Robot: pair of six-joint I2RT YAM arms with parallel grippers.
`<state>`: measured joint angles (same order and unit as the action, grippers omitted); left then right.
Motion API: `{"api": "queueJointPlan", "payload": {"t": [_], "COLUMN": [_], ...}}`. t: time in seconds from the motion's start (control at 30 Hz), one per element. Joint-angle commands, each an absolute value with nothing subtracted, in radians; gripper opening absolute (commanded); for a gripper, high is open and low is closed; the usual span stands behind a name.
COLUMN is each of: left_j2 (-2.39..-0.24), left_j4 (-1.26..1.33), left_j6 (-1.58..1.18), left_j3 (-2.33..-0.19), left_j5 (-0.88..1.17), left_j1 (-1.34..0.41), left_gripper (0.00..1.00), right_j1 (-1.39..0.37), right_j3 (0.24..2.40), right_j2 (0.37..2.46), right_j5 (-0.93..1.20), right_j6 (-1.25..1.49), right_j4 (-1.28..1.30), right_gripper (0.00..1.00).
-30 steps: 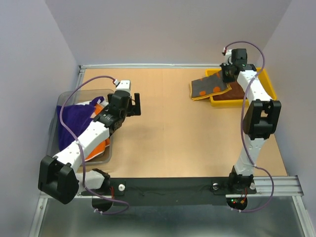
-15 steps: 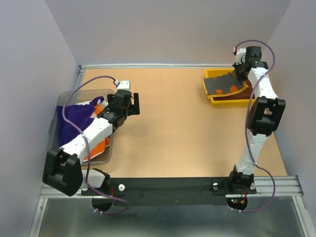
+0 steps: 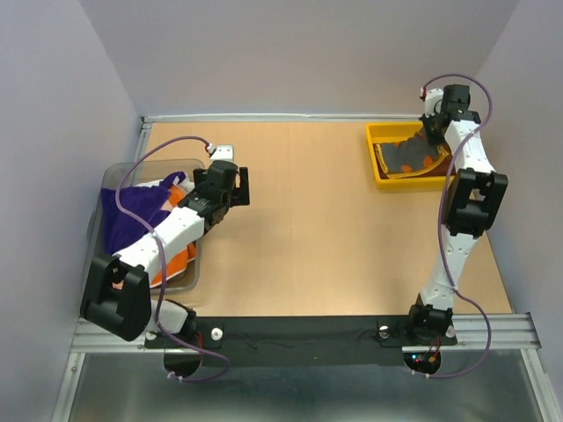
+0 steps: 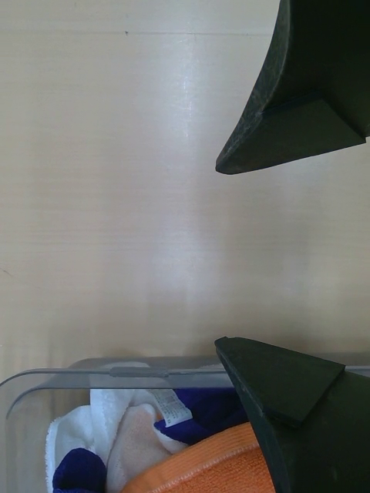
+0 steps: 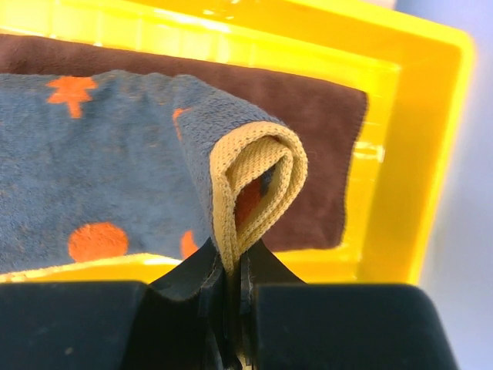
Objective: Fold and stack the towels
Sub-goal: Neatly place the folded towel into the bin
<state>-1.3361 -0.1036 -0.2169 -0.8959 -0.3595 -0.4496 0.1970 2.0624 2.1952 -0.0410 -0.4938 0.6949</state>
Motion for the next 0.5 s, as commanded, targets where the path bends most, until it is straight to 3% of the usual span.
{"api": "queueJointPlan", "payload": {"t": [0.0,0.07,0.17,0.27,0.3,0.43,0.47], "left_j2": [-1.333,-1.333,-1.335,-1.328,-1.330,-1.324,-1.319], "left_j4": [-0.077,-0.077,-0.077,-0.075,-0.075,-0.075,-0.075], "left_j6": [-0.201,-0.199,-0.199,-0.199,-0.198,-0.196,-0.198], "left_j3": [-0.888,-0.890,-0.890,-0.890,-0.888,-0.890,-0.888], "left_j5": [-0.383,-0.383,-0.383,-0.388,-0.390,-0.393,-0.394], "left_j1": [-0.445,-0.445,-0.445,-0.445,-0.445,-0.445,-0.446], "left_gripper": [0.99,0.99,0.99,0.99,0.99,0.99,0.98], "right_j1": [0.198,0.199,0.206,0.212,0.213,0.222,0.222], "right_j3": [2.063,2.057,2.049,2.046,2.051,2.101,2.121], "right_j2": [2.221,2.243,2.269,2.295,2.302,2.332,2.344], "right_j5": [-0.057,-0.087,-0.129,-0.191,-0.216,-0.471,-0.536], "right_j6": [-0.494,-0.482,-0.457,-0.424,-0.416,-0.313,-0.286], "right_j4": [0.657,0.646,0.621,0.588,0.580,0.519,0.512], "right_gripper": [0.01,0.04,0.19,0.36,0.47,0.71,0.81]}}
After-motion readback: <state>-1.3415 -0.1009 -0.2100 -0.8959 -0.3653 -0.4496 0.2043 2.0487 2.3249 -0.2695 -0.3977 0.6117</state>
